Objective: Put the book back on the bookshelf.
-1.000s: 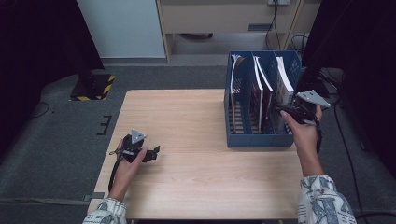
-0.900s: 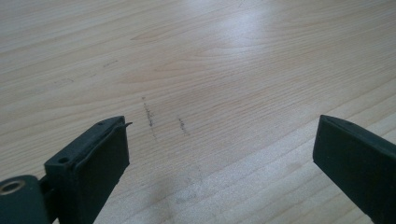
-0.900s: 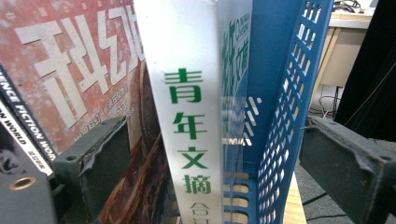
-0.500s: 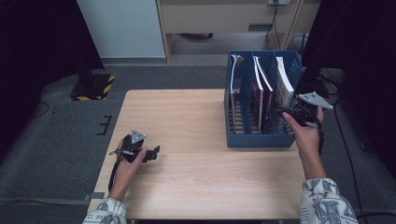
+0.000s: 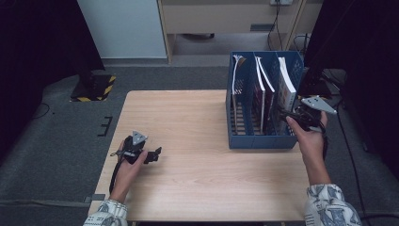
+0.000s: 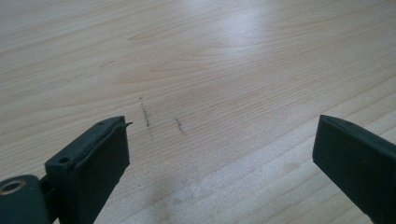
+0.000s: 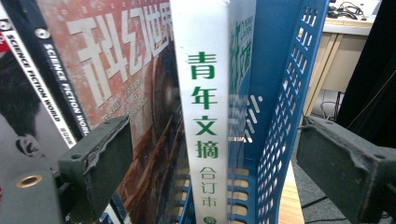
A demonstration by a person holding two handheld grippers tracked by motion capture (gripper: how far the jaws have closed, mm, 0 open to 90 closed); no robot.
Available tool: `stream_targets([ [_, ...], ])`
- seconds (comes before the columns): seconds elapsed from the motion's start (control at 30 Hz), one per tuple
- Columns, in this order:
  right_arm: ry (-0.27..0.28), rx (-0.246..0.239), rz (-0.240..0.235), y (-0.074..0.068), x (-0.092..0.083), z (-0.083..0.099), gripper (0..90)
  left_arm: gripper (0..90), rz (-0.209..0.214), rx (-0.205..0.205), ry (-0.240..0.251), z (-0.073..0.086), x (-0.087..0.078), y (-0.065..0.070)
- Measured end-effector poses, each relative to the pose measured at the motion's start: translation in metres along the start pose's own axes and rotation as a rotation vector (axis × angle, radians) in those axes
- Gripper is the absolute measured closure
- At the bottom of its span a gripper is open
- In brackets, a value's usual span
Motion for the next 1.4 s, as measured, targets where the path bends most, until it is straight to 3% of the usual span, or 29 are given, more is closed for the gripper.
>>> stream_targets([
  [0.43,0.002,-0.015,-0.010,-0.009,-0.009,0.003,12.6,2.3,-0.005,-0.008,-0.004,0.001,0.001,-0.001],
  [1.0,0.032,0.017,-0.042,-0.024,-0.029,0.013,13.2,2.6,0.000,0.003,-0.026,0.005,0.004,0.001],
  [1.4,0.001,0.001,-0.072,-0.041,-0.033,0.025,12.4,2.9,-0.001,0.001,-0.027,0.005,0.003,0.000],
])
Point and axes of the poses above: each handheld gripper's, and its own axes: x roughly forward along the jaws, z roughly out of its underside, y roughly to its right, the point moved 10 cm from there along x, roughly forward along the jaws, and after that the axes turned 5 degrees about -z, right-handed, at the moved point
